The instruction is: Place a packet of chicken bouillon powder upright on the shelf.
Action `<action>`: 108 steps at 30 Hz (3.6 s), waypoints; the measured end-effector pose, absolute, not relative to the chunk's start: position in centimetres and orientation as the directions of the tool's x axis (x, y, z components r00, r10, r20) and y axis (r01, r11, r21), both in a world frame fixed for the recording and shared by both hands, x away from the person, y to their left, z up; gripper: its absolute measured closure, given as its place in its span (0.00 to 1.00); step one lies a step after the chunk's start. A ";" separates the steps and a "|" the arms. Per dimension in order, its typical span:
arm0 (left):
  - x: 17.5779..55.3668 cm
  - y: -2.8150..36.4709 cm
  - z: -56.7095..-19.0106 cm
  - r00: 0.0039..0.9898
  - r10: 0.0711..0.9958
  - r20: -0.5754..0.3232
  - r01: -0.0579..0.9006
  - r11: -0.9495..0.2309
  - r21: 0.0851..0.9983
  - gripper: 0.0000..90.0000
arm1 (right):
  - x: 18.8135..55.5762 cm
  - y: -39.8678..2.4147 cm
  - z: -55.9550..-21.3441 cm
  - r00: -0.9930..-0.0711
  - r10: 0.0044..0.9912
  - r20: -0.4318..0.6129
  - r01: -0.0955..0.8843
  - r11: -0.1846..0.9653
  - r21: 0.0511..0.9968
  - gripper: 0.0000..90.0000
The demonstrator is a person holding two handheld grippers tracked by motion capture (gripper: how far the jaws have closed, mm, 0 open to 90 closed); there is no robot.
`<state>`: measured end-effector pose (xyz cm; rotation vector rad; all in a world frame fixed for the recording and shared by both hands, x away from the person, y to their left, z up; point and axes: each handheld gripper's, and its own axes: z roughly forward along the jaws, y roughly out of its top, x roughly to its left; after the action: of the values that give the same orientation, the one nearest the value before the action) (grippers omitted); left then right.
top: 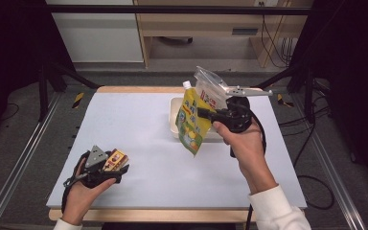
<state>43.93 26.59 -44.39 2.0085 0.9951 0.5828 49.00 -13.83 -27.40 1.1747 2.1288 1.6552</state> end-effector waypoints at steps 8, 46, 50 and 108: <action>44.0 26.6 -44.6 0.585 0.809 0.054 0.449 -0.378 0.810 0.16 | 50.4 -13.3 -26.9 -0.620 0.723 0.305 0.458 0.017 0.889 1.00; 44.1 27.2 -44.6 0.577 0.816 0.039 0.457 -0.362 0.813 0.15 | 55.9 -10.7 -27.0 -0.505 0.804 0.313 0.431 -0.080 0.899 1.00; 44.1 27.1 -44.7 0.577 0.816 0.034 0.462 -0.360 0.810 0.15 | 56.5 -10.9 -27.3 -0.490 0.815 0.310 0.436 -0.079 0.897 1.00; 44.1 26.8 -44.8 0.596 0.801 0.047 0.457 -0.387 0.801 0.15 | 58.7 -9.5 -32.7 -0.416 0.892 0.176 0.408 0.009 0.913 1.00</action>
<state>44.06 26.79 -44.80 2.0401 0.9952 0.5588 58.75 -9.53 -32.68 1.3302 1.8342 1.3962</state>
